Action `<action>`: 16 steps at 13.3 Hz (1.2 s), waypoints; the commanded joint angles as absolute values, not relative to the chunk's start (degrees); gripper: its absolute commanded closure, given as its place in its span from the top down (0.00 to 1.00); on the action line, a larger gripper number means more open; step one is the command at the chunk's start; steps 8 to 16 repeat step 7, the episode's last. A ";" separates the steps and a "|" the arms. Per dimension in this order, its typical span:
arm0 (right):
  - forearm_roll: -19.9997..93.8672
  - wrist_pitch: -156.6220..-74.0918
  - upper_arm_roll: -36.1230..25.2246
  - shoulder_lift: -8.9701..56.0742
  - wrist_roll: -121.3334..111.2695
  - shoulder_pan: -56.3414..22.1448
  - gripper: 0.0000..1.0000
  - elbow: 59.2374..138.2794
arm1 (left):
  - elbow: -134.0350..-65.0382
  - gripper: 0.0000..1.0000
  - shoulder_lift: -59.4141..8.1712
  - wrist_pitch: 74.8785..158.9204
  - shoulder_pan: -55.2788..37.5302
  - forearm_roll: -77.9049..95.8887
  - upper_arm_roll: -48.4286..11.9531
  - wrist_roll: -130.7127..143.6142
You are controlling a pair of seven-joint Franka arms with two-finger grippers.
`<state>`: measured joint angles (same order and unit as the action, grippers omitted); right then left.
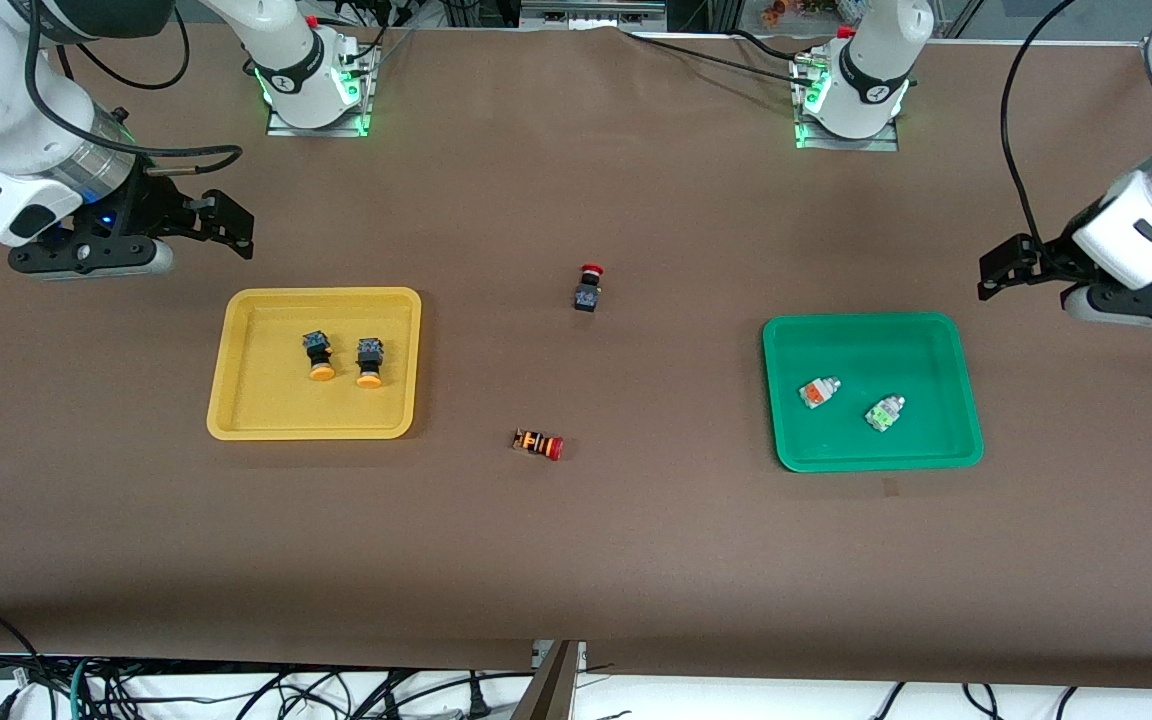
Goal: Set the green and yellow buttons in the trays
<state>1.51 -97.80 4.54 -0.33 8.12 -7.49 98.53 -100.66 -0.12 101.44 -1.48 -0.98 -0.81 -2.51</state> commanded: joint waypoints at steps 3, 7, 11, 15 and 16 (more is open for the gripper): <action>0.88 -96.15 5.27 0.35 7.29 -6.77 0.99 96.77 | -98.10 1.00 0.53 98.99 -2.20 -1.68 -0.53 -0.53; 0.88 -96.15 5.27 0.35 7.29 -6.86 0.99 96.77 | -96.77 1.00 0.97 94.94 -0.62 -1.41 -1.58 -0.70; 0.88 -96.15 5.27 0.35 7.29 -6.86 0.99 96.77 | -96.77 1.00 0.97 94.94 -0.62 -1.41 -1.58 -0.70; 0.88 -96.15 5.27 0.35 7.29 -6.86 0.99 96.77 | -96.77 1.00 0.97 94.94 -0.62 -1.41 -1.58 -0.70; 0.88 -96.15 5.27 0.35 7.29 -6.86 0.99 96.77 | -96.77 1.00 0.97 94.94 -0.62 -1.41 -1.58 -0.70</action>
